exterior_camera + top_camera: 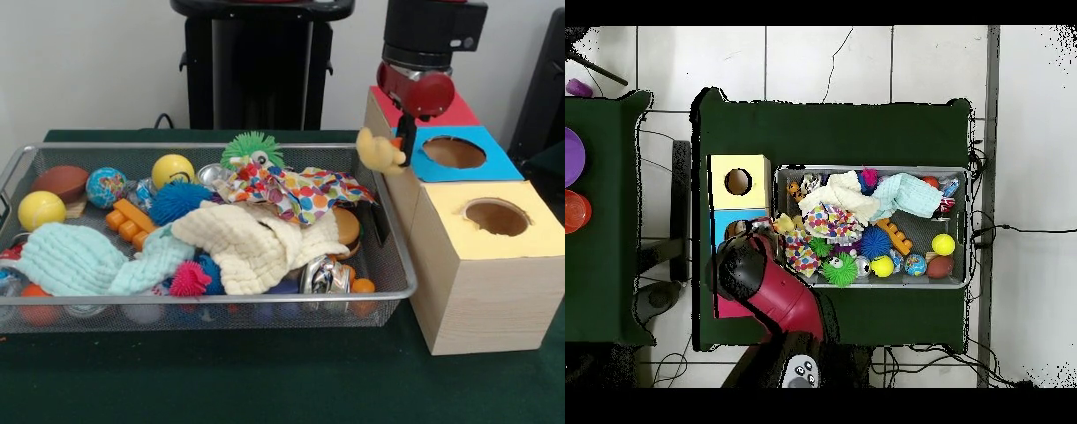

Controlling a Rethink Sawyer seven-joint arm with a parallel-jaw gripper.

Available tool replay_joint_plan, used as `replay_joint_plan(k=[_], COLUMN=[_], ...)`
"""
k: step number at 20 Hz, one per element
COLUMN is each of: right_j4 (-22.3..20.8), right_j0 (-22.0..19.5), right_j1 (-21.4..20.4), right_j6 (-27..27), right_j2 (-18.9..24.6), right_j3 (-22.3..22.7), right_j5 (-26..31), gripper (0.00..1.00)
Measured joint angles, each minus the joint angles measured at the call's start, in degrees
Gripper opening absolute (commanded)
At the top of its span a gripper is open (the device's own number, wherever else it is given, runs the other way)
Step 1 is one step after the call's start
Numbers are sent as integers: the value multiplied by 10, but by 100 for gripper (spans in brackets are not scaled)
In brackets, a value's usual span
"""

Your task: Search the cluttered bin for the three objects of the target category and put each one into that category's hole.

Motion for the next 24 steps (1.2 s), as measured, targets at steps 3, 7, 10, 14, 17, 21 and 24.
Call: replay_joint_plan(k=[3,7,10,14,17,21,24], right_j4=[13,15,17,23,33,47,54], right_j0=[20,43,58,68,71,57,47], right_j1=[10,14,13,9,7,11,16], right_j6=[0,0,0,0,0,0,0], right_j2=[-13,-38,-52,-58,-55,-36,-28], right_j3=[-9,-17,-22,-24,-25,-26,-31], right_j5=[0,6,15,21,21,20,21], gripper=[0,0,0,0,0,0,0])
